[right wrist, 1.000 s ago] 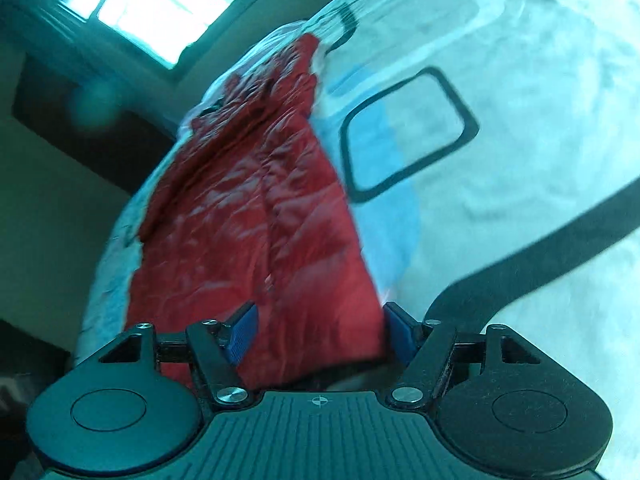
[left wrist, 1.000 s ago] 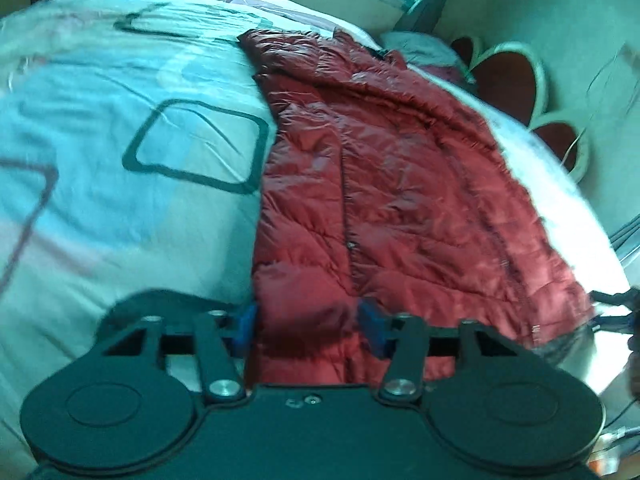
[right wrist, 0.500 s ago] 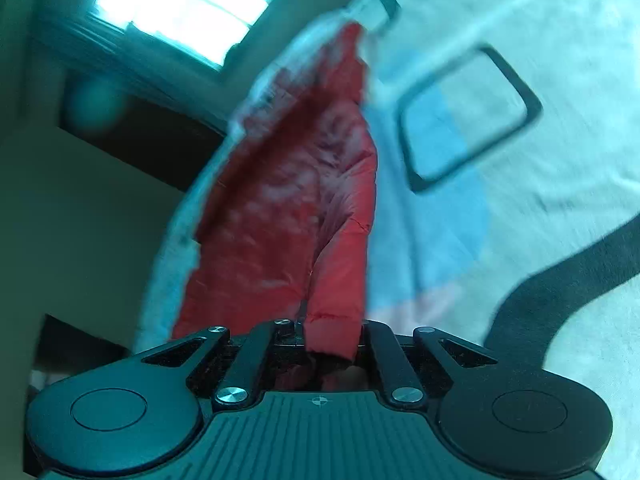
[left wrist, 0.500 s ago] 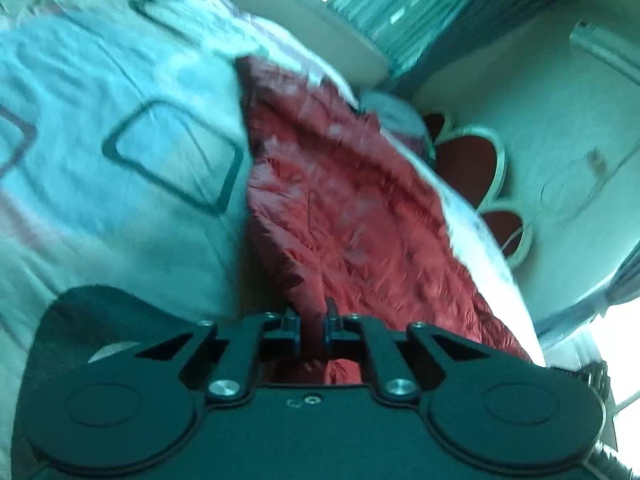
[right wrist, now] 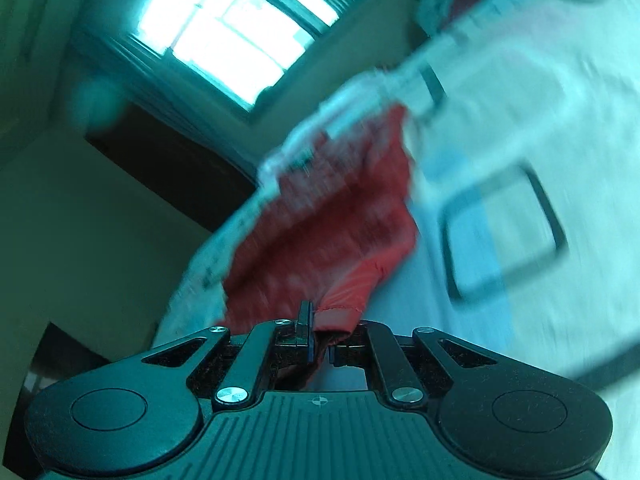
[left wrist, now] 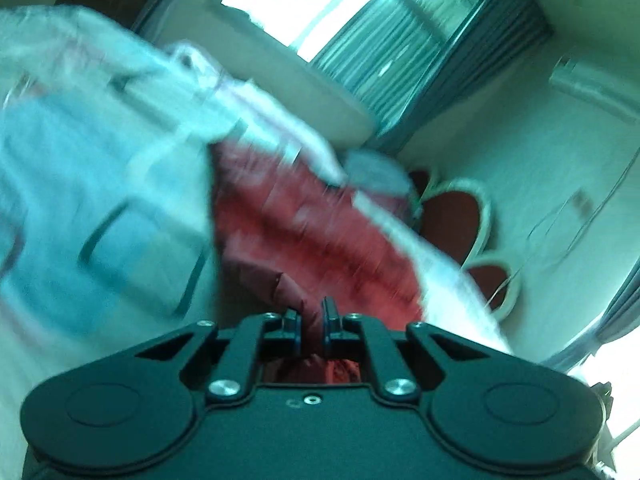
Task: Fold large clothes
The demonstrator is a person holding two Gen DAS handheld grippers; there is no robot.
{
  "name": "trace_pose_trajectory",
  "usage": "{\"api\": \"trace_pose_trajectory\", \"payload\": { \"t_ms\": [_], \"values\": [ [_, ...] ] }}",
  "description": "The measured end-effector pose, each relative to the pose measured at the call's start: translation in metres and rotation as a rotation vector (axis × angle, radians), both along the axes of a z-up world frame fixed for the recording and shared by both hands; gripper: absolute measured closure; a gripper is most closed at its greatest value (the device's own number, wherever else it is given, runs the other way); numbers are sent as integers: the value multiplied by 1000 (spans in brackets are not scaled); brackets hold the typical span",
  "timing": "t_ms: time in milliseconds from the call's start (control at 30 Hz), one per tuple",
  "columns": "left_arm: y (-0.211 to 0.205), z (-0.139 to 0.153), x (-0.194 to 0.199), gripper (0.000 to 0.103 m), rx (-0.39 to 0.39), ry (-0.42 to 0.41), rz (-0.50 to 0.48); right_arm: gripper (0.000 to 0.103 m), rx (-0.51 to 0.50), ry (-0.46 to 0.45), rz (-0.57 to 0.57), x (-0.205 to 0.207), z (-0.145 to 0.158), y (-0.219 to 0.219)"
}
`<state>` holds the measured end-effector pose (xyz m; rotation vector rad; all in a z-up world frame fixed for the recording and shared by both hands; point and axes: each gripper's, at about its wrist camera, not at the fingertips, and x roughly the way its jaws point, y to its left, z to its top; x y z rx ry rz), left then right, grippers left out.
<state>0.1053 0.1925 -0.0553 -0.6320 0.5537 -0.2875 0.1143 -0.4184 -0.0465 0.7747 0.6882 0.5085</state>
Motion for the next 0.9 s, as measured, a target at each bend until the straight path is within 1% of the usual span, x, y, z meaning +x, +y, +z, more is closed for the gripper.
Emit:
{"api": "trace_pose_trajectory", "payload": {
  "t_ms": [67, 233, 333, 433, 533, 667, 700, 733, 767, 800, 833, 867, 900],
  "values": [
    [-1, 20, 13, 94, -9, -51, 11, 97, 5, -45, -2, 20, 20, 0],
    [-8, 54, 66, 94, -13, -112, 16, 97, 19, -122, -14, 85, 61, 8],
    [-7, 68, 107, 94, -8, -126, 20, 97, 28, -130, -30, 128, 78, 8],
    [-4, 73, 152, 94, 0, -126, 17, 97, 32, -120, -36, 178, 89, 13],
    [-2, 68, 205, 94, 16, -98, 16, 97, 43, -82, -40, 235, 86, 18],
    [1, 45, 277, 94, 35, -35, 17, 97, 71, 1, -52, 313, 64, 22],
    [2, 39, 296, 91, 46, -19, 21, 96, 92, 13, -56, 331, 56, 22],
    [4, 31, 313, 86, 46, -4, 34, 95, 124, 12, -58, 349, 47, 21],
    [8, 22, 328, 82, 31, 20, 52, 86, 156, 21, -66, 367, 36, 19],
    [13, 12, 343, 75, 7, 60, 67, 35, 164, 38, -111, 382, 27, 16],
    [16, 1, 356, 63, -2, 97, 79, 1, 148, 24, -176, 388, 22, 14],
    [18, -8, 364, 53, 14, 117, 84, 1, 117, -4, -197, 395, 18, 11],
    [17, -15, 368, 33, 49, 123, 88, 1, 88, 8, -190, 402, 11, 11]
  ]
}}
